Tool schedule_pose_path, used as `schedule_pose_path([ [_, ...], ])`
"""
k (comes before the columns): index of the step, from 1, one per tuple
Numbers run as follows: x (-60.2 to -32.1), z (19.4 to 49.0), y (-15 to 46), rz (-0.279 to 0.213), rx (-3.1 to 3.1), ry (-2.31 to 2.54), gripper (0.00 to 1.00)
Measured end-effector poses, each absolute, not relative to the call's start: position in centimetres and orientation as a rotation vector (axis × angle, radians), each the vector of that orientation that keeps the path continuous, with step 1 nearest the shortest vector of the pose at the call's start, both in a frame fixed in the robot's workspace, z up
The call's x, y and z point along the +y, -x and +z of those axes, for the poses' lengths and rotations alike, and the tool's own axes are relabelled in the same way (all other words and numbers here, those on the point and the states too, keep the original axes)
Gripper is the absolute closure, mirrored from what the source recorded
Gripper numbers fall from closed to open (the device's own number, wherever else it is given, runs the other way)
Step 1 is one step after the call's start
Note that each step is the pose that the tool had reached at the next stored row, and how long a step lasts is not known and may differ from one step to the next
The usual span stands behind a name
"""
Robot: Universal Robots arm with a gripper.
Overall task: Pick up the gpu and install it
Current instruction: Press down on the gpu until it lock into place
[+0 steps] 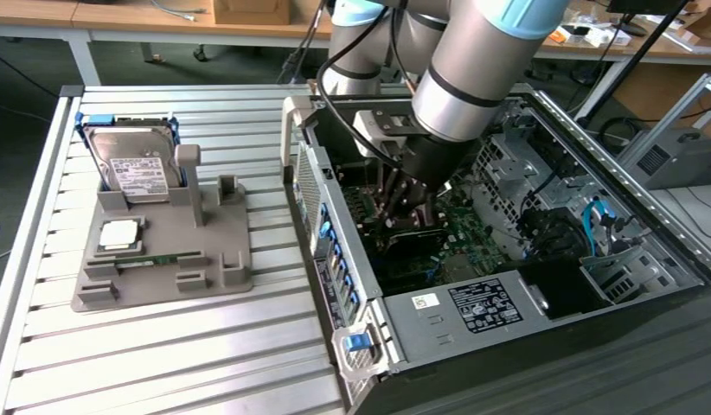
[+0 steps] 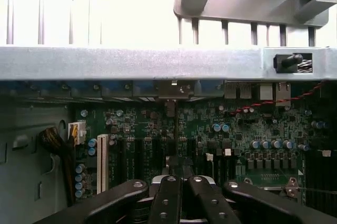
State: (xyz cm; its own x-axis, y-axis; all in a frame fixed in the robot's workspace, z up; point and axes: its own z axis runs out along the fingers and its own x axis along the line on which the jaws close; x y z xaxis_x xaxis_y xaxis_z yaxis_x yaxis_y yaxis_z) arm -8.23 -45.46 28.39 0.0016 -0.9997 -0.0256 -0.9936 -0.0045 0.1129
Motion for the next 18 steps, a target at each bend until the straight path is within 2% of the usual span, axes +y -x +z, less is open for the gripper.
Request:
schedule_pose_path([
  [18, -45.46, 27.37, 8.74, -0.151, -2.171, -2.178, 0.89],
])
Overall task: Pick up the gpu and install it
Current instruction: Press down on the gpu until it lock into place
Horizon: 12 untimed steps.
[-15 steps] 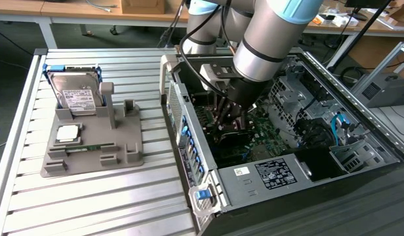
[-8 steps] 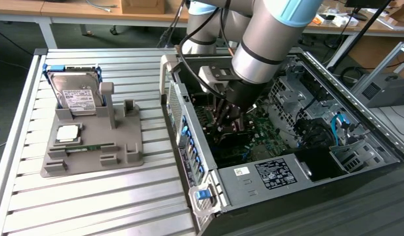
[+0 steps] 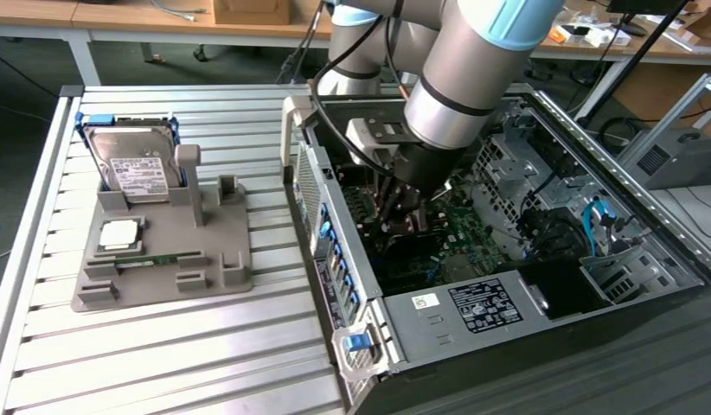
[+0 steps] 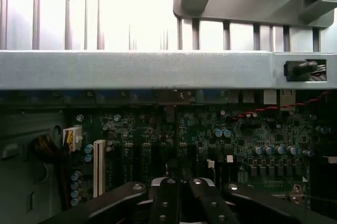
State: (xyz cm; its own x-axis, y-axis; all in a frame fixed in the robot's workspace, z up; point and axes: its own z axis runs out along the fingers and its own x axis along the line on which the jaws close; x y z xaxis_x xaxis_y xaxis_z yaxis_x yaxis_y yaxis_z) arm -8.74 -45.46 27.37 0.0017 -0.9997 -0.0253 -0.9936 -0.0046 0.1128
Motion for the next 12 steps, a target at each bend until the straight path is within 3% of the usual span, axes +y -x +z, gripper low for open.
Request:
schedule_pose_path([
  [12, -45.47, 26.93, 8.57, -0.151, -2.171, -2.178, 0.89],
])
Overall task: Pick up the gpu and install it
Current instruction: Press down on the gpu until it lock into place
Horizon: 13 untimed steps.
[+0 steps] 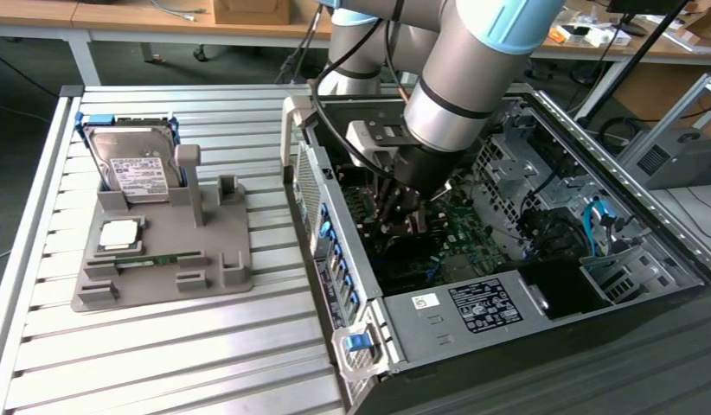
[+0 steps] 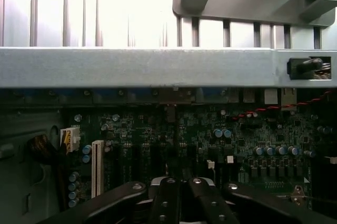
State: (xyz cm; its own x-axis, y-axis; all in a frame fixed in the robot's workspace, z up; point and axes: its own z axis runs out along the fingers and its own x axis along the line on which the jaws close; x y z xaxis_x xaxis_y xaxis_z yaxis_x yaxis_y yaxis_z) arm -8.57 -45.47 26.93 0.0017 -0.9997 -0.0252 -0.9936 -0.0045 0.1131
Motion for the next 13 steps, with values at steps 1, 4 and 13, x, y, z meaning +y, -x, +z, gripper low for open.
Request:
schedule_pose_path([
  [1, -45.47, 26.9, 8.5, -0.151, -2.171, -2.178, 0.89],
  [4, -45.47, 26.83, 8.26, -0.151, -2.171, -2.179, 0.89],
  [13, -45.49, 26.96, 7.86, -0.15, -2.171, -2.181, 0.89],
])
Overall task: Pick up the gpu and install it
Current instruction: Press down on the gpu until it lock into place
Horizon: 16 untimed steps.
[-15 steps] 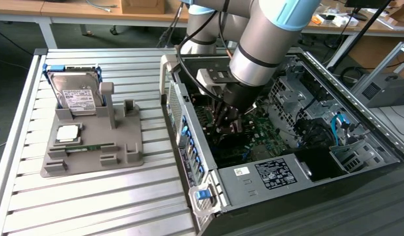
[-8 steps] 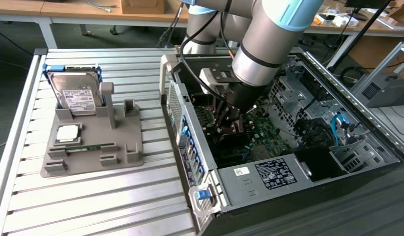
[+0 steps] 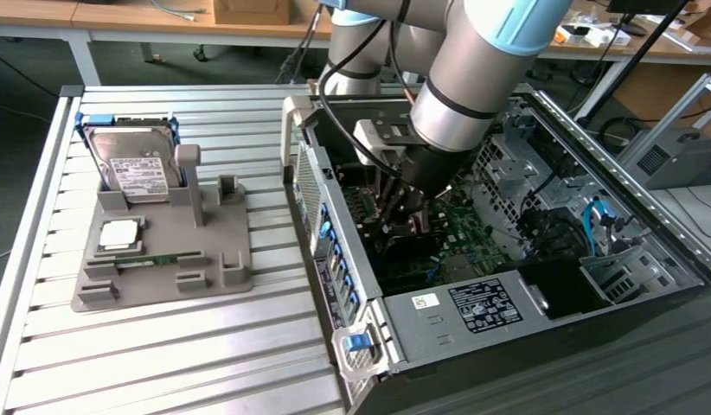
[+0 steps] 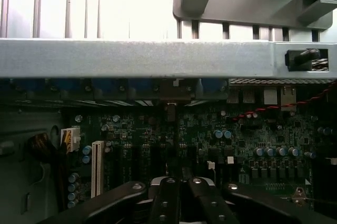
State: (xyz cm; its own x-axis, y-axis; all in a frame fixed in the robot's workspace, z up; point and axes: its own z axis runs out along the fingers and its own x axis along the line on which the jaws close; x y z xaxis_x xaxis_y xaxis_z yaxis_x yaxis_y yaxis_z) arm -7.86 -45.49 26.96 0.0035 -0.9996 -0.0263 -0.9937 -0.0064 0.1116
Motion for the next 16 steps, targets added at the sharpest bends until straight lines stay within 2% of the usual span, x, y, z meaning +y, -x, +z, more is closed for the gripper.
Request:
schedule_pose_path([
  [5, -45.5, 28.4, 7.8, -0.148, -2.169, -2.184, 0.89],
  [16, -45.5, 28.4, 3.1, -0.167, -2.159, -2.174, 0.89],
])
